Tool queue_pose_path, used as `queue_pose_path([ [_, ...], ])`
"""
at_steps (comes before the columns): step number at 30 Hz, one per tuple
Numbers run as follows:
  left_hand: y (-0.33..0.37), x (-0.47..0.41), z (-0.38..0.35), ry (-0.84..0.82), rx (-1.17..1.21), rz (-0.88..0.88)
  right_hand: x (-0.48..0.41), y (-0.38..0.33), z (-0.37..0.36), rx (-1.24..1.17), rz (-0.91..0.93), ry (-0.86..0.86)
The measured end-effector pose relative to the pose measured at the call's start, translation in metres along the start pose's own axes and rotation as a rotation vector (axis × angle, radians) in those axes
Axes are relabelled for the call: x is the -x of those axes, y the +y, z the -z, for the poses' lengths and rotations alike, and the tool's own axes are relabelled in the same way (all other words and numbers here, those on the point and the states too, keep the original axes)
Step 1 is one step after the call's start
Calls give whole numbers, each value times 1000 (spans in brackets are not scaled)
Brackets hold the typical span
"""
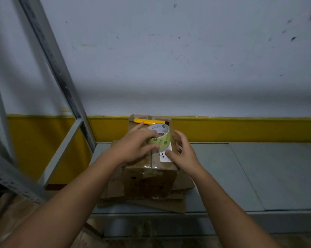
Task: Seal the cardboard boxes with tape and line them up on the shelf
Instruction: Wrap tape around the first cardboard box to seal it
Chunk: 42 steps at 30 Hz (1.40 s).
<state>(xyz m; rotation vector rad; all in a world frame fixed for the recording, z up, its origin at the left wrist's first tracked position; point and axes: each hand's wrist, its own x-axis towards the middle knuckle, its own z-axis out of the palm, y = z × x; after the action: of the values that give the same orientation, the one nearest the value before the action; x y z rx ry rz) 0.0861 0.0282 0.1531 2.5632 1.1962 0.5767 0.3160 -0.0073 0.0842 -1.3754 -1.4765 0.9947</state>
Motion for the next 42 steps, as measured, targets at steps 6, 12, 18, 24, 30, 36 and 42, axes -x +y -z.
queue_pose_path([
  [6,8,28,-6,-121,26,-84,-3,-25,9,-188,-59,118],
  [12,12,36,-4,-128,9,-138,-9,-51,20,-238,-10,-105],
  [18,7,47,5,-138,19,-116,4,-60,25,-17,141,-70],
  [24,9,56,8,-34,-17,-21,22,-56,12,115,225,15],
  [30,27,57,8,19,150,191,28,-52,-14,166,232,33],
  [36,41,48,22,-25,538,172,13,-71,-13,-342,-33,-169],
  [42,42,53,26,-83,537,127,13,-69,-15,-688,-451,-205],
])
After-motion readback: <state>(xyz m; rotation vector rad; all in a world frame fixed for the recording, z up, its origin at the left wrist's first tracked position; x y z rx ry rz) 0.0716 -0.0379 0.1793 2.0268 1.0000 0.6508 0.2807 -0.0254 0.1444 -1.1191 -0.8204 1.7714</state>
